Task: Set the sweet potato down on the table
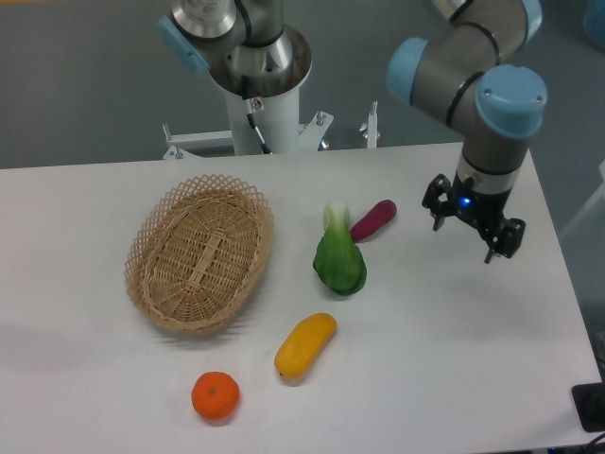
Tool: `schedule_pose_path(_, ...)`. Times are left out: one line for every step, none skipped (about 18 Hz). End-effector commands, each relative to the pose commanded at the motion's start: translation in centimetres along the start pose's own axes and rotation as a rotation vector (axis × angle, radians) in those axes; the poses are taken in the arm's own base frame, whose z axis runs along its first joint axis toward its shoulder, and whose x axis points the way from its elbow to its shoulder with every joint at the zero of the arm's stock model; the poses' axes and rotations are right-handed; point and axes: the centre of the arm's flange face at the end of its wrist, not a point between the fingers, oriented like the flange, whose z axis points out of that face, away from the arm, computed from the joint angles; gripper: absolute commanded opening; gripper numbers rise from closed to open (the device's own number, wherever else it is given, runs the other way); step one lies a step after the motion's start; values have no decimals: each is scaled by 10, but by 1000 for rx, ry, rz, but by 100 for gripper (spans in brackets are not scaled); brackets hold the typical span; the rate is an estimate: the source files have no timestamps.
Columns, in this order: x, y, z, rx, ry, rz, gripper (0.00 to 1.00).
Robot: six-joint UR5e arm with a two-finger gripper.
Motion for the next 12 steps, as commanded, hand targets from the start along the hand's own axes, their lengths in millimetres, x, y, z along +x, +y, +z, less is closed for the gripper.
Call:
schedule_pose_path(-4,-6,1,-5,14,1,100)
schedule_pose_path(-9,-11,0,-6,25,0,100)
schedule_pose_path(-14,-14,0,-5,27,0,100)
schedule_pose_path(-18,-17,0,-6,22,0,100)
schedule_pose_path(-22,-21,3,-5,21,5,100)
schedule_pose_path(-24,-24,4,-5,21,8,100)
schedule_pose_path(-24,-25,5,-5,20,5,100)
schedule_pose_path(-24,-25,5,-5,20,5,100)
schedule_pose_path(-24,-24,5,-6,19,4,100)
schedule_pose_path(-24,-24,5,-6,20,5,100)
schedule_pose_path(-23,-24,6,-6,21,5,100)
schedule_pose_path(-23,-24,7,-7,23,3,100)
